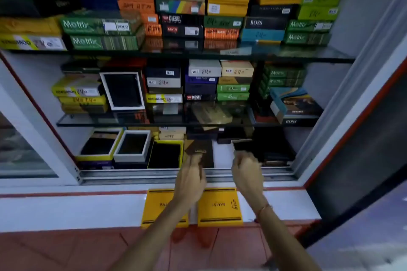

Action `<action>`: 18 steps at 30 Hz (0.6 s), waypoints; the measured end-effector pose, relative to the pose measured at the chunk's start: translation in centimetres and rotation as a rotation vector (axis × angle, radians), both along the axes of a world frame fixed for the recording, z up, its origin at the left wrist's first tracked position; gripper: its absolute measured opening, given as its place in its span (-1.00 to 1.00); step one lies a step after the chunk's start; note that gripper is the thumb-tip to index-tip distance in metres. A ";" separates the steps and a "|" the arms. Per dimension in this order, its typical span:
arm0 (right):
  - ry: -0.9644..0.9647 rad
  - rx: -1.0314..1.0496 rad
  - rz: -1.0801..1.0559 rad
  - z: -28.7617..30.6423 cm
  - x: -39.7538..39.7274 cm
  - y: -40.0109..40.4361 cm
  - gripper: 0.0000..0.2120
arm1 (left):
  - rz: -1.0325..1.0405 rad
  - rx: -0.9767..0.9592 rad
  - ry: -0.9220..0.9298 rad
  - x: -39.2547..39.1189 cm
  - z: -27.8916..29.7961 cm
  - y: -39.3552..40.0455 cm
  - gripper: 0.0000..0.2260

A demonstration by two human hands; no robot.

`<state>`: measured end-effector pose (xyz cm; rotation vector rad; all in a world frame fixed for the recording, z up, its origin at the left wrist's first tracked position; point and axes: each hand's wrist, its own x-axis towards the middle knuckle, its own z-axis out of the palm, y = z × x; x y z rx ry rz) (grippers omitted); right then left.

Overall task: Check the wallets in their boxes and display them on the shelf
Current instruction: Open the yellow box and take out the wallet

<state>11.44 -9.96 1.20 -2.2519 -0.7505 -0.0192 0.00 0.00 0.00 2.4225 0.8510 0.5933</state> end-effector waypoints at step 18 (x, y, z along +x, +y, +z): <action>0.594 -0.365 0.027 -3.1 -4.3 -1.9 0.11 | 0.314 -1.627 -0.300 -1.5 -4.6 -2.9 -0.61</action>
